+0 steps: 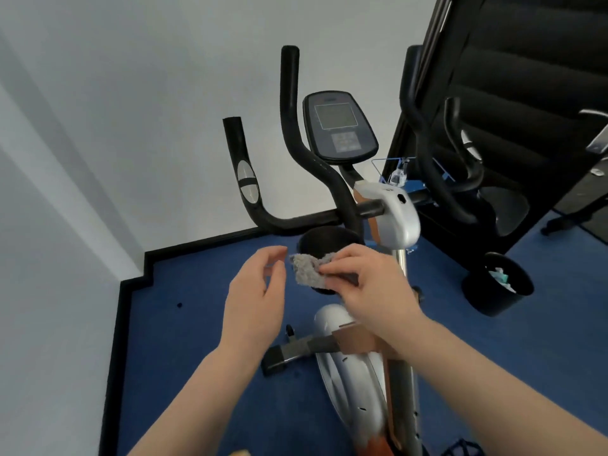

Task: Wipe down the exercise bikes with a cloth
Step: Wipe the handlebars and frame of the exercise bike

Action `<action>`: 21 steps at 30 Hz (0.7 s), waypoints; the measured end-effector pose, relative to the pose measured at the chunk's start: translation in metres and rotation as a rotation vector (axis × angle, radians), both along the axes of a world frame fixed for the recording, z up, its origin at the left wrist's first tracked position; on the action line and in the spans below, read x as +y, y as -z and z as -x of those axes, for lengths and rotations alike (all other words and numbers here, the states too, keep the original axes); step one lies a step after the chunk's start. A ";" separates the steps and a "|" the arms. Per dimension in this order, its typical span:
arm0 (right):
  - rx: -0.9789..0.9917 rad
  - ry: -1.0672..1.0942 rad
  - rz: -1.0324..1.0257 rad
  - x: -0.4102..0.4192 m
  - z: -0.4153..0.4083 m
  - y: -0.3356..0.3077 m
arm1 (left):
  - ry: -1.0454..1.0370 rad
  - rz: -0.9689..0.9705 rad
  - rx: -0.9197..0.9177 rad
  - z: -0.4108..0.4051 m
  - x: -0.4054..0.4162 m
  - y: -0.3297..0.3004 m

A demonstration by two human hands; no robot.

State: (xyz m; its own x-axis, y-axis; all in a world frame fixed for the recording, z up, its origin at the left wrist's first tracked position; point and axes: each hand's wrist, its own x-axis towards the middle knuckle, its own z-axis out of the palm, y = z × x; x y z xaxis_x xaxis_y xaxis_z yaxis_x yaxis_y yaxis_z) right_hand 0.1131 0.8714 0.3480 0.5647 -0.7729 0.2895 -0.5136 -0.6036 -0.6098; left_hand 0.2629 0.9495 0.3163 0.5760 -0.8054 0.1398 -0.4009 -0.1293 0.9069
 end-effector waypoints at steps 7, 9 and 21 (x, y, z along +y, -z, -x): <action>-0.105 0.087 0.143 0.007 -0.032 0.006 | 0.123 0.138 0.084 0.000 -0.021 -0.011; -0.066 0.056 0.131 0.015 -0.012 0.017 | 0.149 0.126 0.062 -0.003 -0.027 -0.010; 0.168 0.086 0.513 -0.026 -0.019 -0.004 | 0.301 0.079 0.213 -0.006 -0.039 0.004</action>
State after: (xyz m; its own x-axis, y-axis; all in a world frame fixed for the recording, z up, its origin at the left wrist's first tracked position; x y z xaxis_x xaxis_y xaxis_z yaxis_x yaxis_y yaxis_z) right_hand 0.1323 0.8457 0.3518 0.5769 -0.6016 0.5525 -0.6391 -0.7537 -0.1534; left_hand 0.2693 0.9103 0.3126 0.3380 -0.9346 0.1107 -0.2118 0.0391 0.9765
